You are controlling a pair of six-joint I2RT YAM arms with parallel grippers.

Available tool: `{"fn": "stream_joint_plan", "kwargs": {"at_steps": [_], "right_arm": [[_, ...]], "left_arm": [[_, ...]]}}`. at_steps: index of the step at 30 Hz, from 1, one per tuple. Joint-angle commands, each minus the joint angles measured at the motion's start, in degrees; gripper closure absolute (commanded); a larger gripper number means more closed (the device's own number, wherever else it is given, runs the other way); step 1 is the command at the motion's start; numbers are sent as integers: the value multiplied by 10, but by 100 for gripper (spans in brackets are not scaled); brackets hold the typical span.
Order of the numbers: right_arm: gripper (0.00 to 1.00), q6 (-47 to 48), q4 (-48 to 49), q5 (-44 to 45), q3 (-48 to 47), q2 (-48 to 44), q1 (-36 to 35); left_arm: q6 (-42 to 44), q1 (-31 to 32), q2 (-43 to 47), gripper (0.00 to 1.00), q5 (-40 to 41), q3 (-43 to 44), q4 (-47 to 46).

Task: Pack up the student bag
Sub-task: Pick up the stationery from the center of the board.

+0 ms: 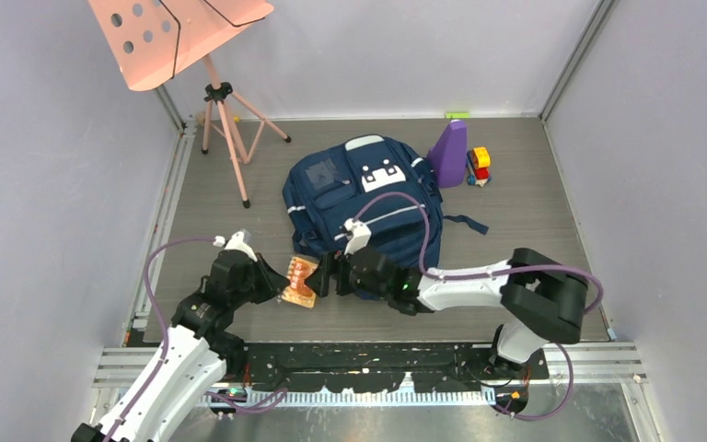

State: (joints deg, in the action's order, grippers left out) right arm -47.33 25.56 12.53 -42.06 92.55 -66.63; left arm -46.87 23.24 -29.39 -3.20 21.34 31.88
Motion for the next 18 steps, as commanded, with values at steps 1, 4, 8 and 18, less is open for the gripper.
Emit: {"fn": "stream_joint_plan", "kwargs": {"at_steps": [1,4,8,18], "right_arm": [[14,181,-45,-176,-28,-61,60],[12,248,-116,-269,-62,-75,92],[12,260,-144,-389,-88,-64,148],[12,270,-183,-507,-159,-8,162]], "left_arm": [[29,1,4,100,-20,33,4],[39,2,14,100,-26,38,11],[39,1,36,100,-34,45,23],[57,1,36,100,-90,85,60]]}}
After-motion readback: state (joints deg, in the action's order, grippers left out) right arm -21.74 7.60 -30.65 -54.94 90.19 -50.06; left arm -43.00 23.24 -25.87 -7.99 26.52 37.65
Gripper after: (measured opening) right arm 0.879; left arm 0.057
